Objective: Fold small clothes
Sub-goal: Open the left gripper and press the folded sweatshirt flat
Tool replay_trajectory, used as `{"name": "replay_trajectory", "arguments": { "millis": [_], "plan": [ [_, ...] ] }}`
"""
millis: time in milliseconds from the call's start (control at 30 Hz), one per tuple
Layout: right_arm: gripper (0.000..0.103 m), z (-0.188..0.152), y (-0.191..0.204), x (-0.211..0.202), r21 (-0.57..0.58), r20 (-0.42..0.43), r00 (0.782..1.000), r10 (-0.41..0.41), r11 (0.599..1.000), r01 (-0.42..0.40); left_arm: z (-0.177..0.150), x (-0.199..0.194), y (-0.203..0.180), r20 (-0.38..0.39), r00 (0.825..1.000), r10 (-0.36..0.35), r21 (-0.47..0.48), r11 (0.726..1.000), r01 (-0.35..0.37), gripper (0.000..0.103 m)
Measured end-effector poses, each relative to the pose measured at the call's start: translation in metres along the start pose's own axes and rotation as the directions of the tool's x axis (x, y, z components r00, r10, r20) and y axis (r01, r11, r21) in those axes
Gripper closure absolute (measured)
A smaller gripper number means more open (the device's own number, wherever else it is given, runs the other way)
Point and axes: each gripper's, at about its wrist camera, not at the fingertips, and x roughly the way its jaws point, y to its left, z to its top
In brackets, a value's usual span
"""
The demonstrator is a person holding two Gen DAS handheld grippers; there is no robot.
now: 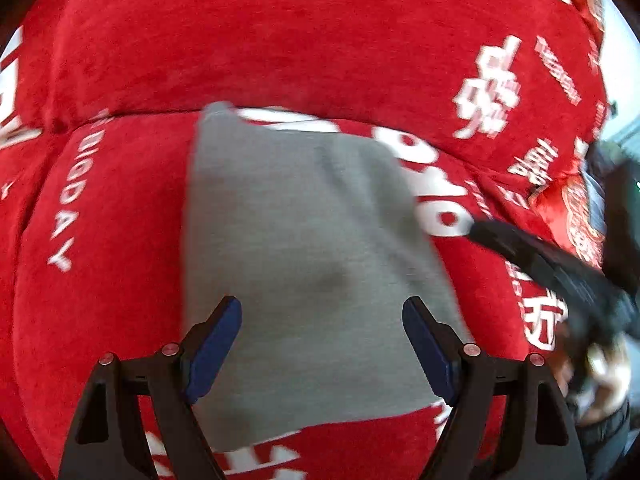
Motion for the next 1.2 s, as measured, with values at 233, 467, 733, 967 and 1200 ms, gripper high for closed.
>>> {"name": "replay_trajectory", "arguments": {
  "millis": [233, 467, 733, 967, 1200],
  "plan": [
    [0.05, 0.047, -0.018, 0.083, 0.063, -0.15, 0.983, 0.106, 0.993, -0.097, -0.031, 0.035, -0.045, -0.043, 0.997, -0.072, 0.141, 0.987, 0.077, 0.02],
    [0.095, 0.059, -0.009, 0.082, -0.049, -0.058, 0.992, 0.11, 0.992, -0.113, -0.047, 0.044, -0.041, -0.011, 0.995, -0.095, 0.15, 0.984, 0.095, 0.02],
    [0.094, 0.05, -0.019, 0.112, -0.03, -0.085, 0.996, 0.037, 0.999, -0.04, -0.058, 0.051, -0.062, 0.02, 0.999, 0.03, 0.233, 0.972, -0.033, 0.02],
    [0.079, 0.037, -0.014, 0.05, -0.051, -0.048, 0.999, 0.01, 0.999, -0.012, -0.039, 0.01, -0.039, -0.014, 0.995, -0.094, 0.129, 0.987, 0.095, 0.02],
    [0.037, -0.027, 0.032, -0.026, -0.216, 0.055, 0.995, 0.079, 0.974, -0.065, -0.032, -0.041, 0.054, 0.113, 0.993, -0.033, -0.088, 0.995, 0.043, 0.001]
  ]
}}
